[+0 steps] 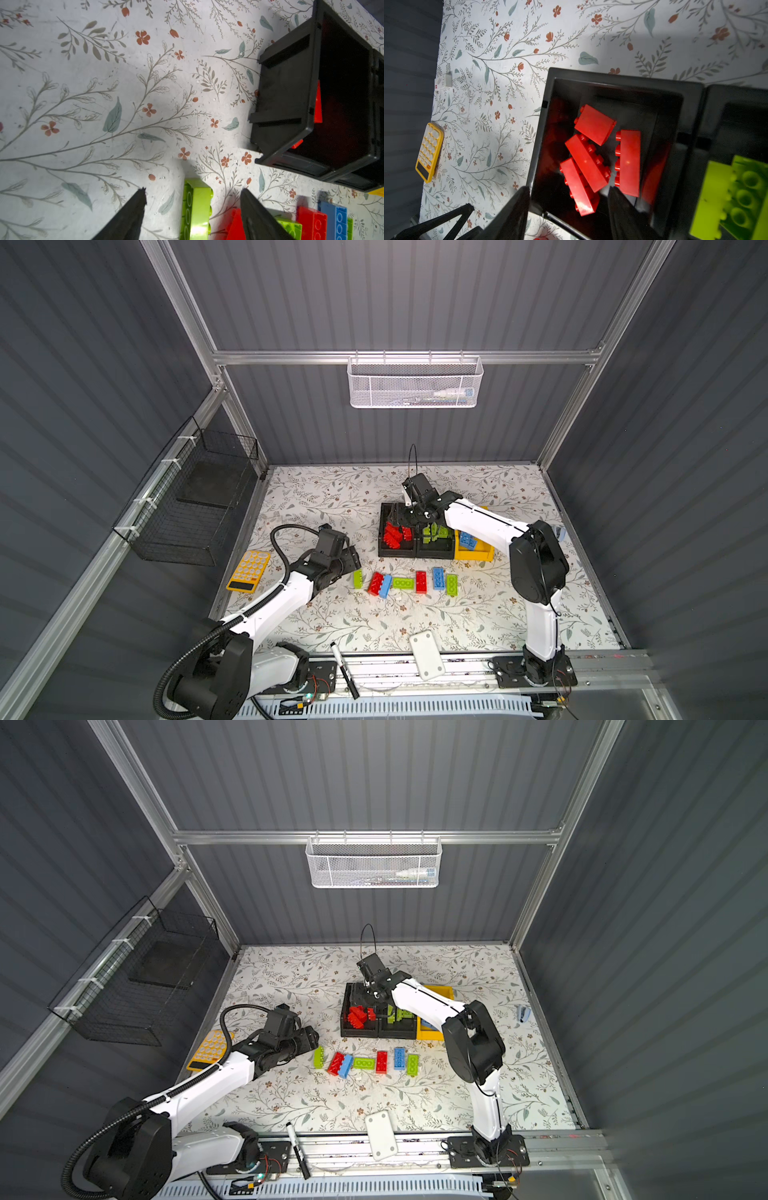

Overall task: Sort the legos into containers by color
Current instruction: Place the lego in the container, then pick up the lego from the center of the table.

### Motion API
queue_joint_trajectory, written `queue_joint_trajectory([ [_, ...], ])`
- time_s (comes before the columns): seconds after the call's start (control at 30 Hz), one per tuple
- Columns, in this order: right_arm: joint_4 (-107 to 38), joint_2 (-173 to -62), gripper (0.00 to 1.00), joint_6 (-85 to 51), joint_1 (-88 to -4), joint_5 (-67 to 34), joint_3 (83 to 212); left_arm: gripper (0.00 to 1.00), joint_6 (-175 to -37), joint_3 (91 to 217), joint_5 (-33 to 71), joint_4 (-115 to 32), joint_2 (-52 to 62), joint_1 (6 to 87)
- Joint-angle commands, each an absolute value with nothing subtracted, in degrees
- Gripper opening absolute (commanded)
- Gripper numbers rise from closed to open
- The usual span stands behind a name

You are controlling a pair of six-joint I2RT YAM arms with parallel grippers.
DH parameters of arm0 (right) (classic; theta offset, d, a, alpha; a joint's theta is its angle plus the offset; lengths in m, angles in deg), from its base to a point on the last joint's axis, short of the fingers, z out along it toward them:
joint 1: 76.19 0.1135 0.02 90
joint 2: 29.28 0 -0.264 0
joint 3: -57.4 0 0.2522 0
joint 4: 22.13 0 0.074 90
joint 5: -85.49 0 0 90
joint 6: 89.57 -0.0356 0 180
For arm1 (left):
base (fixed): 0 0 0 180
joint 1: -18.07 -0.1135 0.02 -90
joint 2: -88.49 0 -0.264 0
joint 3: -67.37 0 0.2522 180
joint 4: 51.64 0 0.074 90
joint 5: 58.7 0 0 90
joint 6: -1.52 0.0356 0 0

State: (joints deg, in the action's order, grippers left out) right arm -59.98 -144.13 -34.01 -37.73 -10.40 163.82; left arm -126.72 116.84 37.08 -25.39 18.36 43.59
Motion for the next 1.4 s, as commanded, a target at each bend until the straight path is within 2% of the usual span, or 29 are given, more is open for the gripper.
queue_joint_trajectory([
  [0.0, -60.98, -139.5, 0.62, -32.64, -37.89, -6.7, 162.55, 0.73, -128.02, 116.87, 36.22, -26.07, 16.11, 44.77],
  [0.4, -58.61, -125.09, 0.63, -33.49, -46.24, -2.25, 147.66, 0.73, -129.89, 117.6, 39.71, -25.12, 11.23, 51.29],
  [0.8, -59.21, -119.28, 0.63, -33.74, -51.13, -1.28, 141.23, 0.62, -129.74, 119.11, 40.56, -24.52, 6.94, 51.29],
  [0.97, -59.53, -117.51, 0.63, -34.26, -52.49, -1.23, 138.87, 0.54, -129.09, 120.99, 40.54, -24.79, 4.03, 51.3],
  [1.37, -60.28, -115.42, 0.62, -34.05, -54.39, -0.7, 136.16, 0.25, -128.34, 122.09, 40.85, -25.04, 3.74, 50.68],
])
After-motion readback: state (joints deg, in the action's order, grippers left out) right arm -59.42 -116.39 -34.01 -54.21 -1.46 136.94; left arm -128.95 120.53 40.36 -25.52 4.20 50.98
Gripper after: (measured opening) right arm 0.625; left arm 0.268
